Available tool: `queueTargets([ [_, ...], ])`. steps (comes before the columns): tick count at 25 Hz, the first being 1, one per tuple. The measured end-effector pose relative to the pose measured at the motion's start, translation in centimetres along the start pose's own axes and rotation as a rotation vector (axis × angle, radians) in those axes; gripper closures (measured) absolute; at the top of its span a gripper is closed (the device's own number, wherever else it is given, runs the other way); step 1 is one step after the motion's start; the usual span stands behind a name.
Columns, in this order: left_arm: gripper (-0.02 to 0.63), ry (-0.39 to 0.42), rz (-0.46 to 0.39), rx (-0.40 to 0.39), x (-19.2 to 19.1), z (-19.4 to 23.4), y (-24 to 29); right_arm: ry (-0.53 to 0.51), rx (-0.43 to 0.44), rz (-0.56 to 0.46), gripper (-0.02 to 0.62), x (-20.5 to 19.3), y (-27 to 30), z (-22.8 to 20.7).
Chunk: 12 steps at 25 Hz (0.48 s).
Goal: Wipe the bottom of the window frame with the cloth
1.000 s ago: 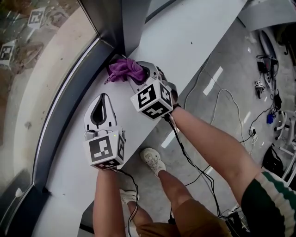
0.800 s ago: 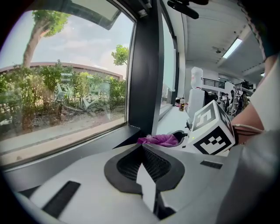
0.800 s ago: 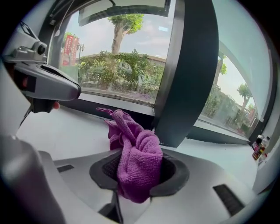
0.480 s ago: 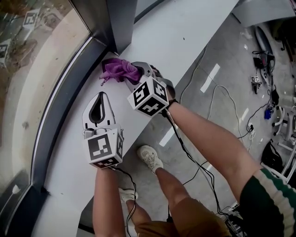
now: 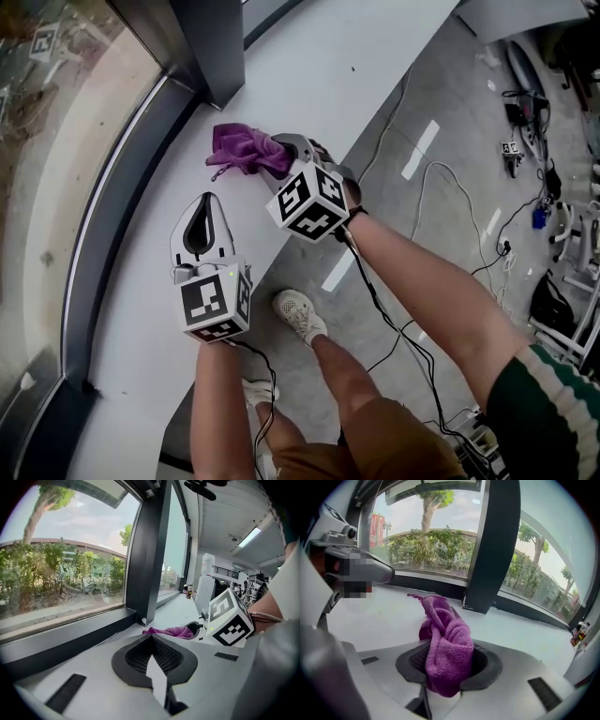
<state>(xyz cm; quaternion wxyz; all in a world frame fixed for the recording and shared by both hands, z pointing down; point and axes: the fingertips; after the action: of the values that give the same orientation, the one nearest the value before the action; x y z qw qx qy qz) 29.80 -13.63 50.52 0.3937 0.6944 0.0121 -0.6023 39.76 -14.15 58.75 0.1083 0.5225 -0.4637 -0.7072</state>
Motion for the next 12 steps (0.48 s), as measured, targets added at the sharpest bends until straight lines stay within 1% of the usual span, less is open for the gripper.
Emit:
queueTargets([
  [4,0.598,0.011,0.007,-0.016,-0.5,-0.7,-0.7,0.007,0.013,0.021,0.445,-1.6,-1.3,0.6],
  [9,0.598,0.007,0.030,-0.027,-3.8,-1.5,-0.6,0.034,0.017,0.045,0.445,-5.4,-1.2,1.5],
  [12,0.598,0.011,0.038,-0.030,-4.2,-2.0,-1.1,0.053,0.016,0.032,0.446,-6.0,-1.8,2.0],
])
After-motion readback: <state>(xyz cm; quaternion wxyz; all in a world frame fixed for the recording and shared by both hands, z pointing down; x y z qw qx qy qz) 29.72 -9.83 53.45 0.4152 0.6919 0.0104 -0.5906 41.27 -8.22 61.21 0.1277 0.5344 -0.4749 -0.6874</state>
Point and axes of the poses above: the fingertips, and each gripper's own axes: y forward along the fingers, z to its left, x out of its top, and after that the axes turned 10 degrees about x, right-handed
